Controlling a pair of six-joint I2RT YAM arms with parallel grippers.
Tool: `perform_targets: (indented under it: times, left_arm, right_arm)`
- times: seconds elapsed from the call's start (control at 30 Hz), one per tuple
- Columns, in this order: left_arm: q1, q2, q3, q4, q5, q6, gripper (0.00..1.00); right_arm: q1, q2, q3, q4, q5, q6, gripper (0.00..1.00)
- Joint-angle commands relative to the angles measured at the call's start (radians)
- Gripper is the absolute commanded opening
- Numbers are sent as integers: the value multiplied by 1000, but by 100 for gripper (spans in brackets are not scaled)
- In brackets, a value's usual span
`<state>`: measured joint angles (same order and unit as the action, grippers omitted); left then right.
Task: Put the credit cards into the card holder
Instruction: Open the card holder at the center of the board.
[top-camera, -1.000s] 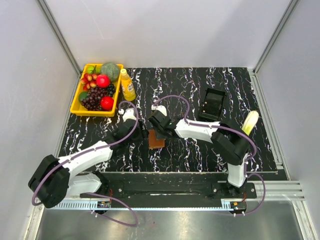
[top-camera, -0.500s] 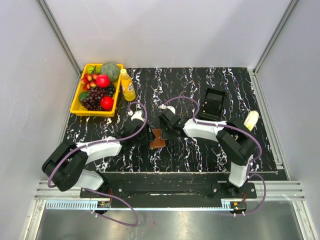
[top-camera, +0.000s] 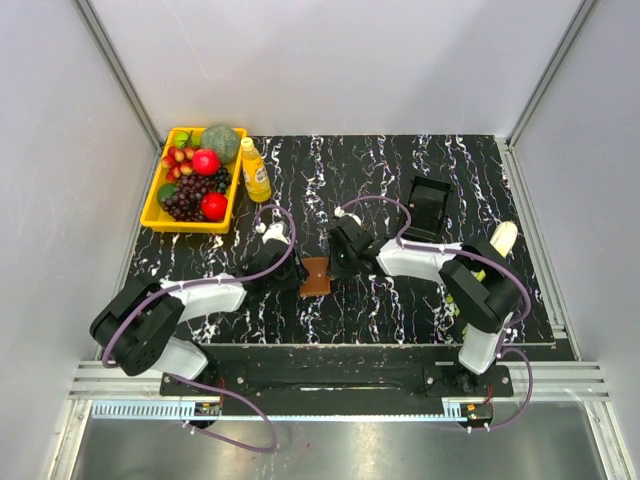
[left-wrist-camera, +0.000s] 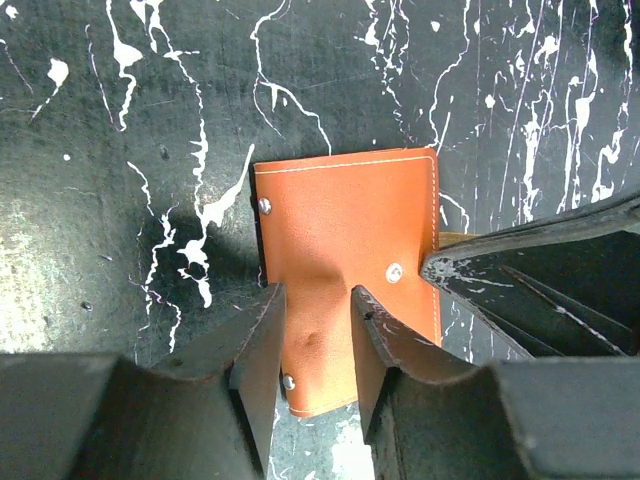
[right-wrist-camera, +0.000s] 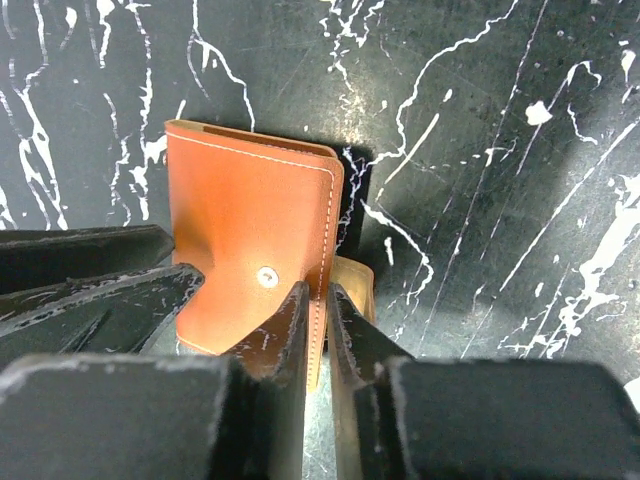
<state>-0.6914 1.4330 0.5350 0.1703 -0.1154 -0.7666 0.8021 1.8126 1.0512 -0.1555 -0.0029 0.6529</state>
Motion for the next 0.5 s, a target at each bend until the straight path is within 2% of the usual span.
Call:
perform_targets:
  times: [0.0,0.3,0.47]
  left_arm:
    - [-11,-43,-13,60,8,-13,38]
    - [-11,-74,-20,58,-9,-31,41]
    - [-10,-180,-43,15,-64,-28,44]
  right_arm:
    - [9,-94,-23,125,-68,47,15]
    - [9,-127,-26,223,-126,62,16]
    - [8,-102,-17,260,-166,74,18]
